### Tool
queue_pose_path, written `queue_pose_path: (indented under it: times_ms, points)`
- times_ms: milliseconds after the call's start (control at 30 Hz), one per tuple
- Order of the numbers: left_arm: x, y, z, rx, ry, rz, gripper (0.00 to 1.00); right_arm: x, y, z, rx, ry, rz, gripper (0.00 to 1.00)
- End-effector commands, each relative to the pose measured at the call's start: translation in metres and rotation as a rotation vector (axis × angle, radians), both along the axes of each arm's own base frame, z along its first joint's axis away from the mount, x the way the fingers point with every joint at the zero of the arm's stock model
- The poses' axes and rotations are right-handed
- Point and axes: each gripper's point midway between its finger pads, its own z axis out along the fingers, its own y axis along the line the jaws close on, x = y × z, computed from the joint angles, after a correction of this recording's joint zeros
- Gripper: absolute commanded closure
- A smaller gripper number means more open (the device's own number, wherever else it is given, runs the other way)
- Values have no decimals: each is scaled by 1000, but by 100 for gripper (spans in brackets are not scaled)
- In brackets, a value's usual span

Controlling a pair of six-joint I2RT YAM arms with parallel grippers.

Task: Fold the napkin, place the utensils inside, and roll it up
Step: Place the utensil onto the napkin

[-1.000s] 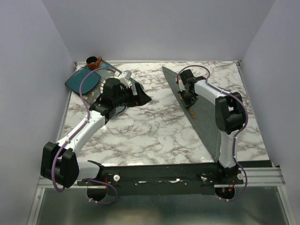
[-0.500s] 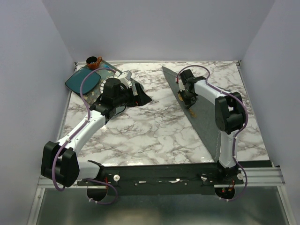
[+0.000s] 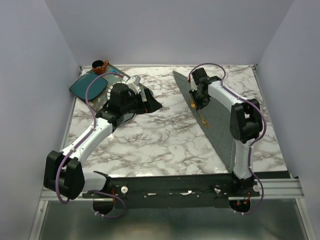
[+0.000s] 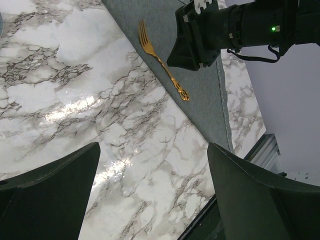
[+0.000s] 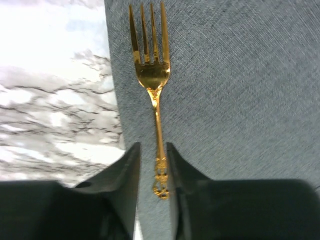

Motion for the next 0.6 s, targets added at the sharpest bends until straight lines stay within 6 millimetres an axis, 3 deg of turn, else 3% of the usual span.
queue_pose_path:
  times_ms: [0, 167, 200, 300, 333, 367, 467, 500, 567]
  points:
    - [-7, -7, -2, -53, 11, -30, 4, -7, 9, 51, 102, -36, -99, 62]
    - [-14, -14, -8, -73, 44, -49, 6, -32, 5, 54, 179, -36, -256, 55]
    - [-12, -17, -12, -83, 56, -53, 7, -44, -1, 39, 176, -11, -288, 55]
    - [-8, -26, -15, -138, 71, -48, 16, -59, 2, 42, 258, -22, -340, 55]
    - [-2, -31, -10, -166, 35, -42, 17, -75, -4, 26, 246, 13, -363, 55]
    - [1, -33, -13, -176, 36, -31, 18, -79, -4, 31, 268, -6, -388, 55]
    - [19, -44, -23, -206, 58, 2, 27, -90, -14, 22, 260, -19, -437, 56]
    - [30, -46, -38, -190, 80, 31, 31, -90, -15, 20, 261, -31, -443, 56]
    - [50, -50, -36, -180, 48, 66, 34, -97, -18, 15, 263, -21, -459, 57]
